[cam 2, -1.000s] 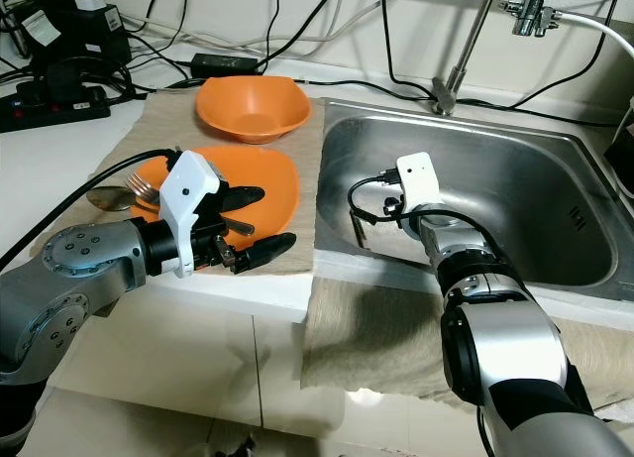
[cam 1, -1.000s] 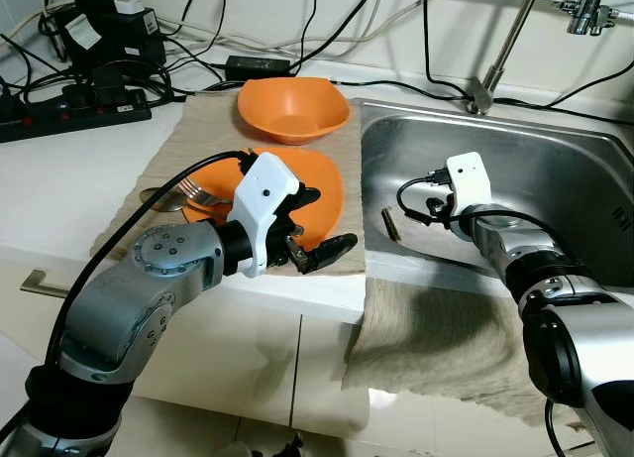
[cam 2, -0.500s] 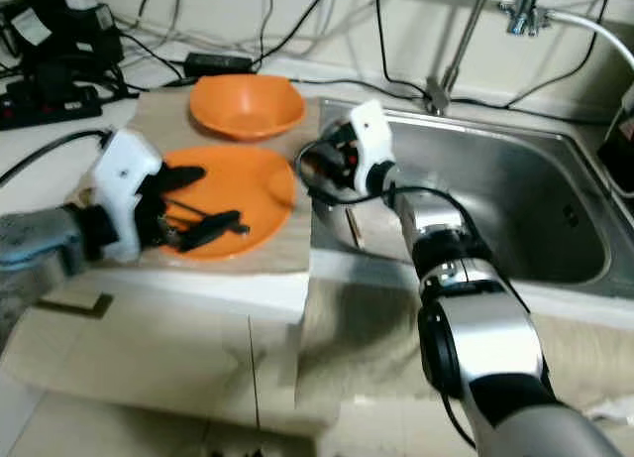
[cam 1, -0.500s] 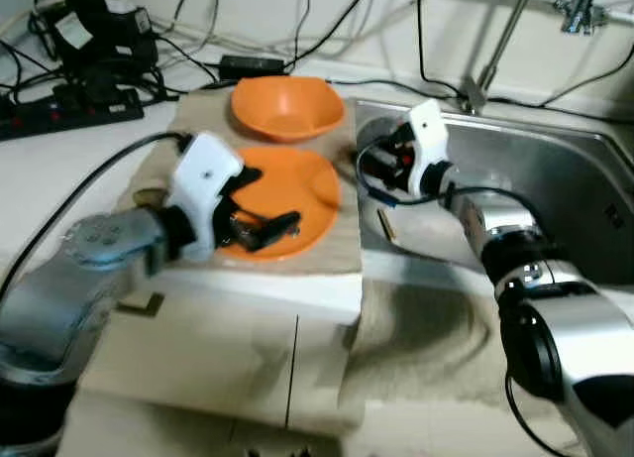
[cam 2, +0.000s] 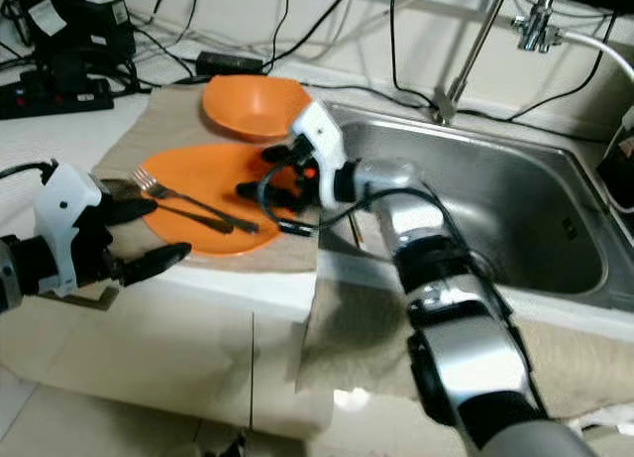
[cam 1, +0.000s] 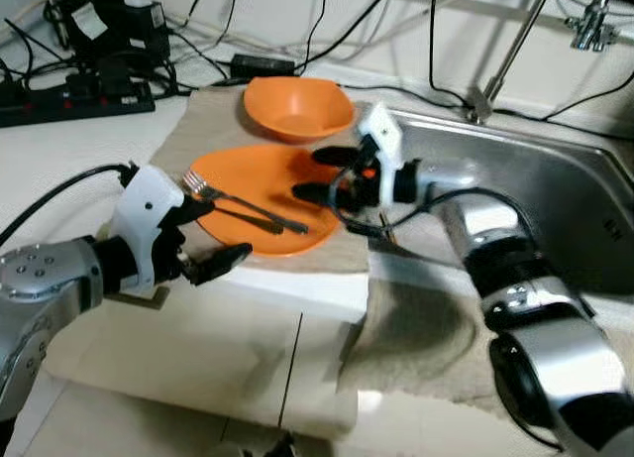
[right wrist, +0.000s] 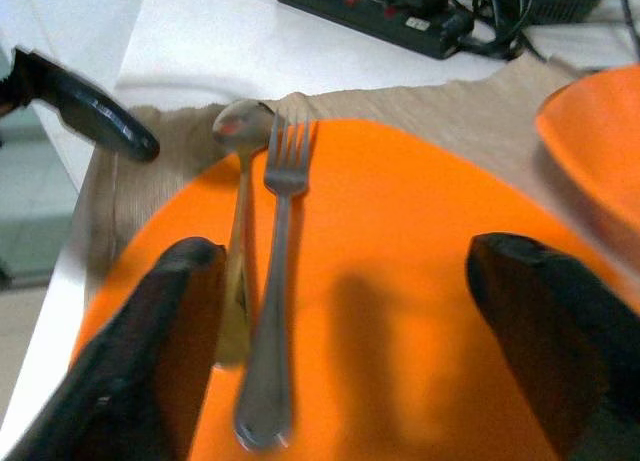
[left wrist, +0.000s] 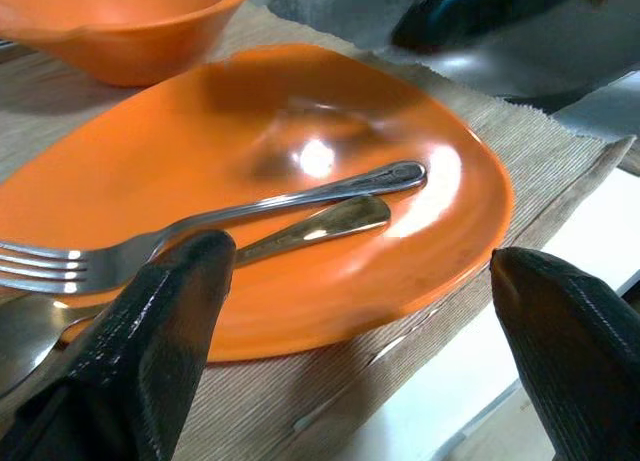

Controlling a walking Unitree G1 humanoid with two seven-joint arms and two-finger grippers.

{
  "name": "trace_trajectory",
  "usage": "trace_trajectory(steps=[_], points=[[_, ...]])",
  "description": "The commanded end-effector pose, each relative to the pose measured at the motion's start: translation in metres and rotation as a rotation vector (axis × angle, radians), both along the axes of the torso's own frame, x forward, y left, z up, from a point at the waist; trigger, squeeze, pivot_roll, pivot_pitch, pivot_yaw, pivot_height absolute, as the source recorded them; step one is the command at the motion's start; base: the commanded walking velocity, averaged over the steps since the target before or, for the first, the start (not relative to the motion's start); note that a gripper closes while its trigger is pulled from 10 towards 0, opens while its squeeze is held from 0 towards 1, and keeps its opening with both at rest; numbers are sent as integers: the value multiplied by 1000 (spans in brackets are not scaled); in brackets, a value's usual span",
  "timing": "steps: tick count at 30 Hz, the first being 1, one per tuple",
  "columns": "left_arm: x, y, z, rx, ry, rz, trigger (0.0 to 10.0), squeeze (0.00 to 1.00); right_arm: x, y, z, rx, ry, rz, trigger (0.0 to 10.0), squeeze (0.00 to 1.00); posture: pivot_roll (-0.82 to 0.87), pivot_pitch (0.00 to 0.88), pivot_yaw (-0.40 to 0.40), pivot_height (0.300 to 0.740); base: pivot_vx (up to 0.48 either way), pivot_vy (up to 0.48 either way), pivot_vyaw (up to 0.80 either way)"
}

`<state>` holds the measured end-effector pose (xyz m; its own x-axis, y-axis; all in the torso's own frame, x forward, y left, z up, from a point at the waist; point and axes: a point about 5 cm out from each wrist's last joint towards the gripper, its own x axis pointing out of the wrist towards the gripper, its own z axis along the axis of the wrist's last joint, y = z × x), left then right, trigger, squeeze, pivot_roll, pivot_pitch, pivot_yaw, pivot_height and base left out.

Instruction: Kitchen organization

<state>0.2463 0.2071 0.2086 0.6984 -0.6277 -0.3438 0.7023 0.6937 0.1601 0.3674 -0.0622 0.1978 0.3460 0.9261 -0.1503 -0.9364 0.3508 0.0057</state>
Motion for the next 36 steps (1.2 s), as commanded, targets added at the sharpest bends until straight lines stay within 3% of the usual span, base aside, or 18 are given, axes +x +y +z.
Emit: trace_trajectory(steps=[1, 2, 4, 5, 6, 7, 16, 23, 24, 25, 26, 28, 29, 31, 32, 36], points=[[1, -4, 2, 1, -10, -22, 10000, 0, 6, 12, 5, 1, 27, -63, 10000, 1000, -8, 0, -118, 740, 0, 0, 0], [1, -4, 2, 1, -10, -22, 10000, 0, 6, 12, 5, 1, 27, -63, 10000, 1000, -8, 0, -118, 740, 0, 0, 0], [2, -6, 2, -3, -14, -26, 10000, 0, 4, 28, -3, -17, 62, -87, 10000, 957, -12, 0, -115, 740, 0, 0, 0], [3, -7, 2, -5, -15, -27, 10000, 0, 3, 35, -6, -27, 84, -87, 10000, 369, -12, 0, -115, 740, 0, 0, 0], [3, -7, 2, -5, -15, -27, 10000, 0, 3, 35, -6, -27, 84, -87, 10000, 369, -12, 0, -115, 740, 0, 0, 0], [4, -8, 2, -7, -15, -26, 10000, 0, 0, 47, -12, -46, 110, -82, 10000, 0, -13, 0, -118, 740, 0, 0, 0], [-1, -7, 1, -11, -9, -26, 10000, 0, 2, 65, -18, -204, 14, -128, 10000, 0, -4, 0, -136, 740, 0, 0, 0], [-2, -5, -1, -10, 2, -18, 10000, 0, 3, 67, -25, -233, 33, -151, 10000, 0, -6, 0, -134, 740, 0, 0, 0], [-2, -5, 0, -10, 2, -18, 10000, 0, 3, 66, -27, -243, 41, -157, 8235, 0, -6, 0, -134, 740, 0, 0, 0], [-2, -5, 0, -10, 2, -18, 10000, 0, 3, 66, -27, -243, 41, -157, 8235, 0, -6, 0, -134, 740, 0, 0, 0], [-1, -6, 0, -10, 1, -19, 10000, 0, 3, 65, -30, -262, 47, -157, 4078, 0, -6, 0, -133, 740, 0, 0, 0], [-1, -6, 1, -10, 0, -19, 10000, 0, 3, 65, -31, -271, 46, -154, 4078, 0, -6, 0, -132, 740, 0, 0, 0], [-1, -6, 1, -10, -1, -21, 10000, 0, 2, 64, -33, -285, 38, -148, 1961, 0, -6, 0, -132, 740, 0, 0, 0], [-1, -7, 1, -11, -1, -23, 10000, 0, 2, 63, -34, -300, 30, -142, 1608, 0, -6, 0, -132, 740, 0, 0, 0], [-1, -7, 1, -10, 0, -24, 10000, 0, 2, 63, -35, -301, 36, -141, 0, 0, -6, 0, -132, 740, 0, 0, 0], [-1, -7, 0, -10, 3, -26, 10000, 0, 2, 61, -37, -340, 26, -118, 0, 0, -6, 0, -132, 740, 0, 0, 0]])
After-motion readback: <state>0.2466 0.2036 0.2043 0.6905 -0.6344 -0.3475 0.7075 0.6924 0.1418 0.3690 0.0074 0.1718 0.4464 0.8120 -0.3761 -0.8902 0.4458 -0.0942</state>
